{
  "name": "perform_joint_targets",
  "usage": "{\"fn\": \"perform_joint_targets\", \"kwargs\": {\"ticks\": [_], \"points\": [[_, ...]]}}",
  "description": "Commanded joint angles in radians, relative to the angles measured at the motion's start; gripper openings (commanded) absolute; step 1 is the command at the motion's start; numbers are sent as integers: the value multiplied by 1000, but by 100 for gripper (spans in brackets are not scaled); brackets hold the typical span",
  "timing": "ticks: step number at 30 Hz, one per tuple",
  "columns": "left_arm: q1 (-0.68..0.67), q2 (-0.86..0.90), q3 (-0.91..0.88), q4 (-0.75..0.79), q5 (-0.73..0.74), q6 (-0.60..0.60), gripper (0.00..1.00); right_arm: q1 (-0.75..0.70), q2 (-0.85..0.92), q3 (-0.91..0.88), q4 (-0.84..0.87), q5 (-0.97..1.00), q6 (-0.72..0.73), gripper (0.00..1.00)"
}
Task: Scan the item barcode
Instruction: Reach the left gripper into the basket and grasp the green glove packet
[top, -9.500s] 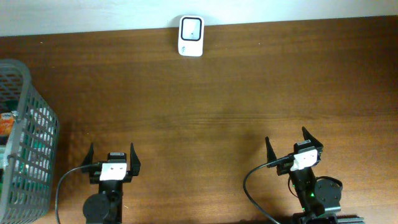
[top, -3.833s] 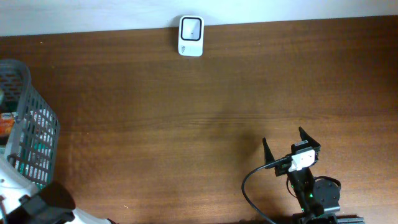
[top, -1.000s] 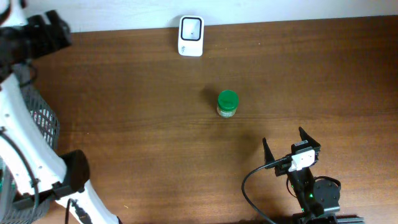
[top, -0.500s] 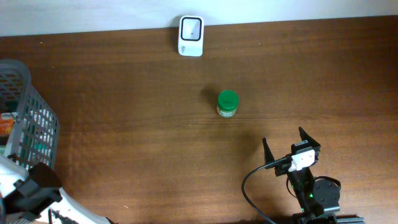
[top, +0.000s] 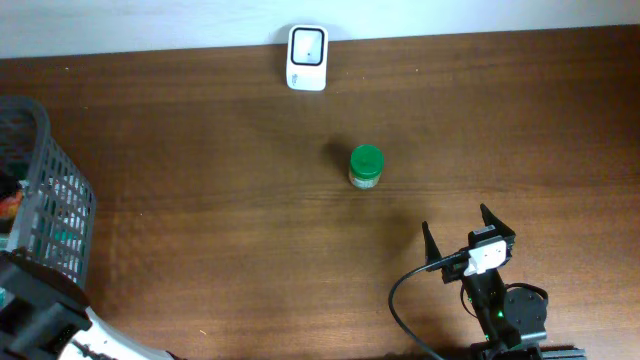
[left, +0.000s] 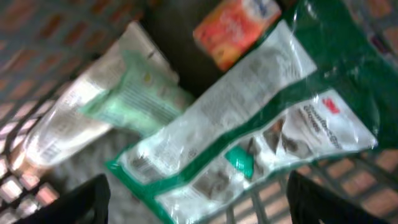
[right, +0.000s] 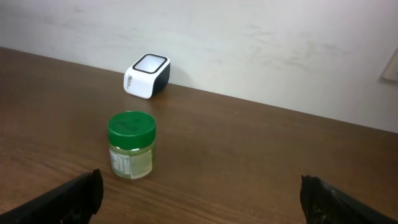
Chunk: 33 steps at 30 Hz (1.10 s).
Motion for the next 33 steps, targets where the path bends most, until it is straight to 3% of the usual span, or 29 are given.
{"fn": "perform_joint_targets", "kwargs": {"ticks": [1, 4, 9, 13, 18, 19, 20, 21, 22, 23, 25, 29, 33], "points": [[3, -10, -127, 124, 74, 172, 87, 8, -7, -5, -7, 1, 5, 98], [3, -10, -254, 278, 252, 385, 88, 8, -7, -5, -7, 1, 5, 98], [3, -8, -387, 442, 247, 502, 91, 8, -7, -5, -6, 1, 5, 98], [3, -8, -389, 489, 158, 504, 92, 8, -7, -5, -7, 1, 5, 98], [8, -4, -500, 546, 157, 503, 92, 8, -7, -5, -7, 1, 5, 99], [8, -4, -513, 547, 157, 503, 89, 8, -7, -5, -7, 1, 5, 98], [8, -4, -516, 539, 157, 502, 75, 8, -7, -5, -7, 1, 4, 99], [8, -4, -516, 533, 157, 491, 70, 8, -7, -5, -7, 1, 5, 98], [8, -4, -516, 527, 158, 478, 59, 8, -7, -5, -7, 1, 5, 98], [8, -4, -516, 528, 158, 454, 43, 8, -7, -5, -6, 1, 5, 98], [8, -4, -515, 527, 157, 454, 1, 8, -7, -5, -7, 1, 5, 98], [8, -70, -487, 504, 157, 453, 0, 8, -7, -5, -7, 1, 5, 98], [8, -289, -476, 490, 158, 438, 0, 8, -7, -5, -6, 1, 5, 98]]}}
